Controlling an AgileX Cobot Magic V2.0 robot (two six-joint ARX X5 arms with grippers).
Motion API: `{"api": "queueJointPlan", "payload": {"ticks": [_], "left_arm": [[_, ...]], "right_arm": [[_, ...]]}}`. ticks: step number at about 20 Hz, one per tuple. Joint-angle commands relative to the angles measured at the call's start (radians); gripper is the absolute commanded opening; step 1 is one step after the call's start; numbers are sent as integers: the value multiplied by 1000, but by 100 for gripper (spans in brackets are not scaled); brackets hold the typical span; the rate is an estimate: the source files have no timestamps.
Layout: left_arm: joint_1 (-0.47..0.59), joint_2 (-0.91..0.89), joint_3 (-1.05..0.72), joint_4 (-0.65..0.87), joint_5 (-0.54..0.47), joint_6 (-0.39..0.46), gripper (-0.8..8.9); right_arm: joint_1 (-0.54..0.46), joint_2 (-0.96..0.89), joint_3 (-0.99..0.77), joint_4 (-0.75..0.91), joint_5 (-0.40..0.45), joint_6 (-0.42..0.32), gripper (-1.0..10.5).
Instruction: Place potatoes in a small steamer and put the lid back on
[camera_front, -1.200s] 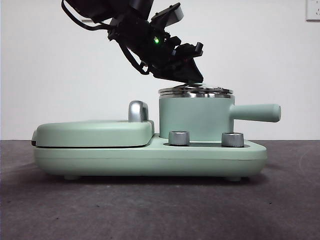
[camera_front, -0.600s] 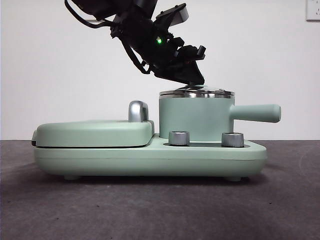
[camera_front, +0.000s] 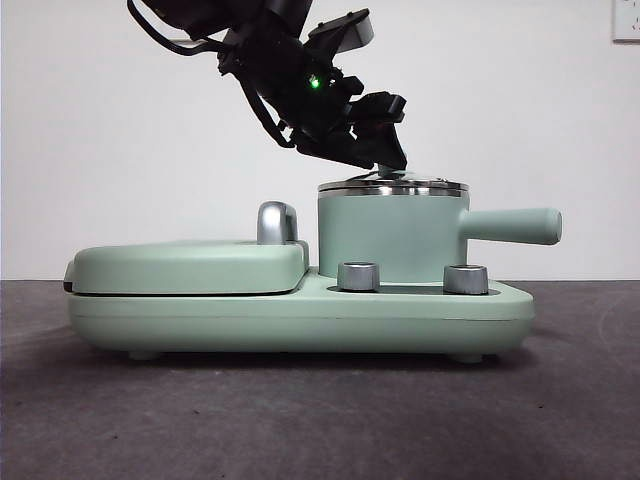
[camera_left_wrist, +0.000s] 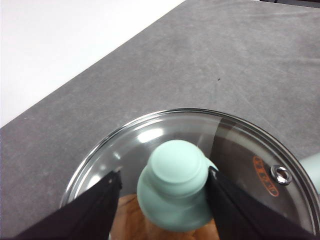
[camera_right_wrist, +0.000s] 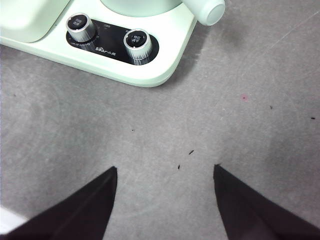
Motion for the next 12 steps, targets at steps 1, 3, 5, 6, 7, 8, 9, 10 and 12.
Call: {"api": "queueJointPlan", "payload": {"ticks": [1, 3, 5, 6, 7, 8, 9, 10, 12], "left_arm": [[-5, -21, 10, -23, 5, -58, 291], [-1, -64, 10, -56, 31, -148, 290], [18, -111, 10, -130, 79, -283, 290], [32, -133, 10, -179, 117, -342, 290], [49, -154, 9, -235, 169, -380, 289], [64, -177, 7, -296, 207, -396, 287], [74, -200, 3, -350, 209, -400, 284], [86, -226, -9, -393, 209, -400, 279], [105, -285, -50, -449, 208, -396, 278]], "right_arm": [[5, 3, 4, 3, 0, 6, 299], [5, 3, 4, 3, 0, 6, 299], [5, 3, 4, 3, 0, 6, 299], [5, 3, 4, 3, 0, 6, 300], [5, 3, 4, 3, 0, 6, 300], [5, 3, 4, 4, -2, 6, 300], [5, 4, 4, 5, -16, 6, 300], [5, 4, 4, 8, -22, 6, 300], [5, 5, 4, 29, -41, 6, 301]]}}
